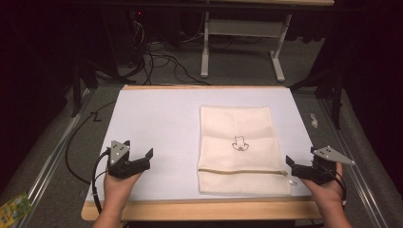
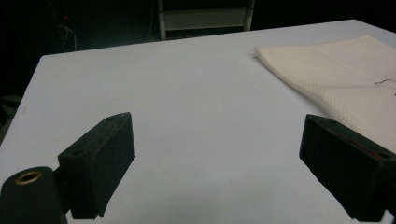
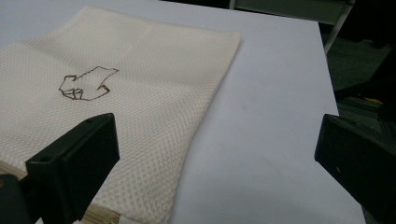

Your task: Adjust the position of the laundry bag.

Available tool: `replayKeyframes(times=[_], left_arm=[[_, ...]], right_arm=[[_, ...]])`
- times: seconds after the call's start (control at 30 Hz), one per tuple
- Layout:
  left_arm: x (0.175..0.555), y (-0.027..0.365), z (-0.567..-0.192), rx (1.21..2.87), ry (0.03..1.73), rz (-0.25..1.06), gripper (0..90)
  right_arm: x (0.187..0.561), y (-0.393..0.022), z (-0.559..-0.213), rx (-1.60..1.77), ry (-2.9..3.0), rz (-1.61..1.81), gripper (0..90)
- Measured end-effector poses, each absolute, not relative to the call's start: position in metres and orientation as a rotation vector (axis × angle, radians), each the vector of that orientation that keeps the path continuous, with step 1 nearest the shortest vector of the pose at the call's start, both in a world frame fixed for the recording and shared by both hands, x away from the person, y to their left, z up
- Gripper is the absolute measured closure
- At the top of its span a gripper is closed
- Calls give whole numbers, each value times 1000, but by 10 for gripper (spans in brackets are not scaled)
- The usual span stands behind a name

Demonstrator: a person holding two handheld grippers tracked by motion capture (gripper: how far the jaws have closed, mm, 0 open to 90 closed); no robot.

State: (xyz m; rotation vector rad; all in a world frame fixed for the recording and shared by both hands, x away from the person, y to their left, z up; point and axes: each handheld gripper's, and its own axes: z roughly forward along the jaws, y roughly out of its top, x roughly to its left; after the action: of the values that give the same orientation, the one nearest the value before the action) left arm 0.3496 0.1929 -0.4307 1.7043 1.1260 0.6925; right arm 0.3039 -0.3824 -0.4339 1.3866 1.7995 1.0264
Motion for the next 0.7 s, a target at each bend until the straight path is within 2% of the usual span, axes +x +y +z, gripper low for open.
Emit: replayKeyframes(times=[0.3,0.7], left_arm=[[349,191,-430,1717,1120,660,33],[352,163,-439,1804,1083,558,85]], right_arm=[[303,-385,-433,1376,1784,1044,1],[305,-385,-438,1381,1811,1048,12]])
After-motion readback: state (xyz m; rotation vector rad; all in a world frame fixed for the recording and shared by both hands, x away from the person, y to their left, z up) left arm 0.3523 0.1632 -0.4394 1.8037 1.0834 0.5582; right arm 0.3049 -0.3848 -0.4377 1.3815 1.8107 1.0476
